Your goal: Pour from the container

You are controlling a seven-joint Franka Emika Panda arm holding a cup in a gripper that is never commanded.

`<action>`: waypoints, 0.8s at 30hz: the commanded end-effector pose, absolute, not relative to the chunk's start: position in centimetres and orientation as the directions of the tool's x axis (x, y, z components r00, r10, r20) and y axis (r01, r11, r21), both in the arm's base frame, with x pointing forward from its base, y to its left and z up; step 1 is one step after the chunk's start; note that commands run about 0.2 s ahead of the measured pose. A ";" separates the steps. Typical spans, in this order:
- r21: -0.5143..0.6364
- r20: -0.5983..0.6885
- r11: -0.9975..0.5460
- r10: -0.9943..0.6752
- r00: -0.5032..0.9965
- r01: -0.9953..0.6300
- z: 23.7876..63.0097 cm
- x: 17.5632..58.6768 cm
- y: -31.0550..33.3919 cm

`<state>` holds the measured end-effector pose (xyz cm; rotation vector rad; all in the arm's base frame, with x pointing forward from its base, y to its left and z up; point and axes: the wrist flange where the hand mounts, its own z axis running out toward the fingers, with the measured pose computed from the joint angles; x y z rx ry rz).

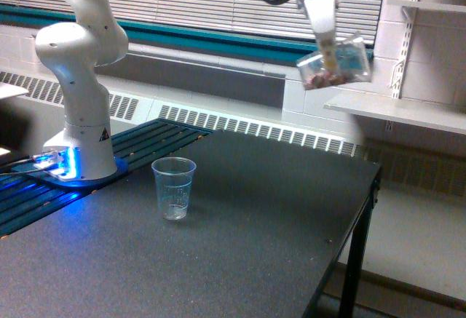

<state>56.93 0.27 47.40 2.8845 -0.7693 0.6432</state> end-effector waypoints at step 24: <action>0.040 0.411 -0.853 -0.461 0.786 -0.521 39.1 46.9 -4.1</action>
